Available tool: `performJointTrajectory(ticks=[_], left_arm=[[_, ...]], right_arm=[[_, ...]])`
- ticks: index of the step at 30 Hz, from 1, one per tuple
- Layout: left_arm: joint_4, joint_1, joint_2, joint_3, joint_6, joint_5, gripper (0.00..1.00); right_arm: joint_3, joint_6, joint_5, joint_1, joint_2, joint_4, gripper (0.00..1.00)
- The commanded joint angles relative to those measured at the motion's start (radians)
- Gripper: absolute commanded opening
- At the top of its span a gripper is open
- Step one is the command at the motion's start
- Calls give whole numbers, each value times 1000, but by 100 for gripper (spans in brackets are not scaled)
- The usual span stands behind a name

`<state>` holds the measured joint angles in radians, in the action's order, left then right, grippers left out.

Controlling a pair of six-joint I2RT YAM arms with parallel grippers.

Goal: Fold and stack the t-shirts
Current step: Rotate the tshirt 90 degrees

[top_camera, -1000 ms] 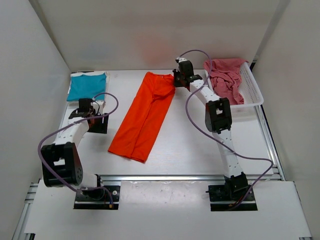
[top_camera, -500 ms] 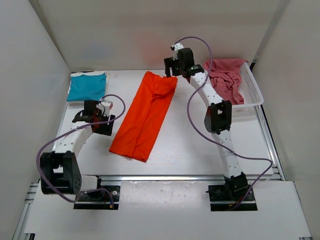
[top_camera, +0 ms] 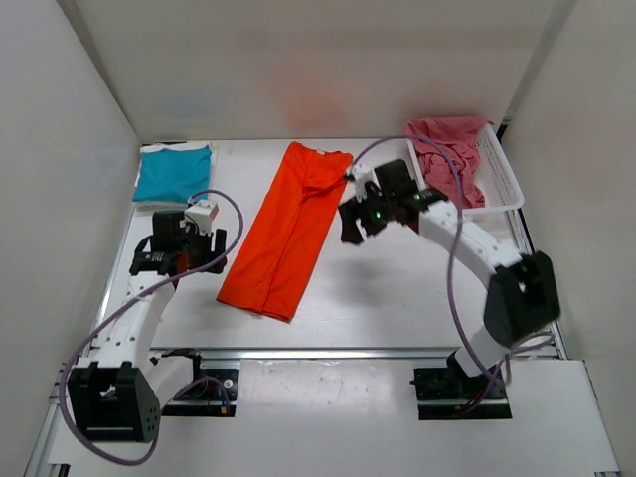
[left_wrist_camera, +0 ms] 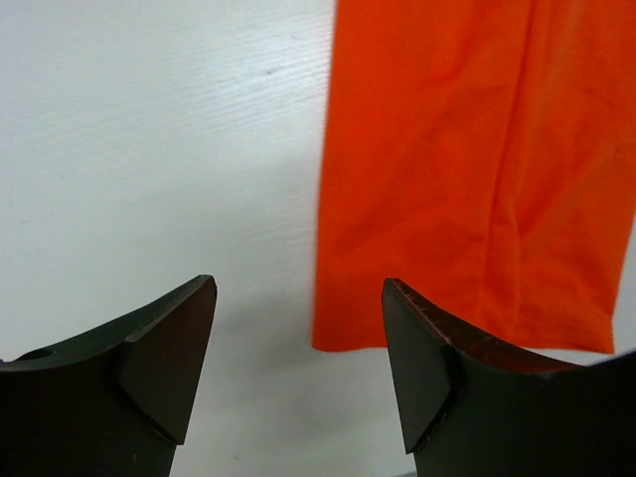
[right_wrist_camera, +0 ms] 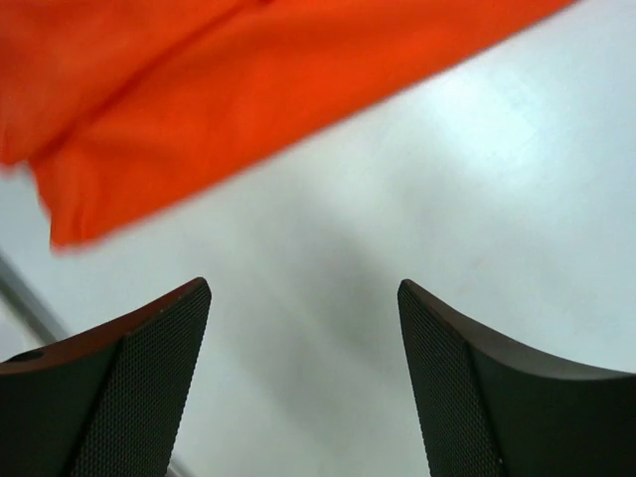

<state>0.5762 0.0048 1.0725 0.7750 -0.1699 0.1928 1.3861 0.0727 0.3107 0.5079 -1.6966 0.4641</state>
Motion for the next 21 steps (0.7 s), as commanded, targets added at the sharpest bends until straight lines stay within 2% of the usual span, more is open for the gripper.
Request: performJointTrajectory(ticks=[1, 2, 6, 8, 11, 13, 15, 21], left_arm=[[27, -11, -74, -48, 36, 25, 79], [40, -6, -78, -45, 47, 20, 78], [131, 102, -120, -4, 84, 51, 78], [181, 115, -143, 15, 81, 48, 78], [221, 72, -195, 17, 72, -22, 79], [232, 107, -230, 18, 89, -23, 78], [243, 145, -278, 18, 87, -4, 78], [240, 116, -330, -8, 90, -13, 79]], right_arm=[[-204, 221, 53, 79, 194, -110, 80], [-223, 284, 27, 142, 202, -105, 80], [-314, 342, 21, 308, 180, -200, 78], [-338, 363, 47, 389, 161, -269, 77], [-409, 448, 15, 533, 160, -333, 77], [-441, 472, -21, 625, 143, -353, 77], [-415, 426, -45, 653, 86, -360, 78], [-338, 415, -156, 675, -33, -364, 75]])
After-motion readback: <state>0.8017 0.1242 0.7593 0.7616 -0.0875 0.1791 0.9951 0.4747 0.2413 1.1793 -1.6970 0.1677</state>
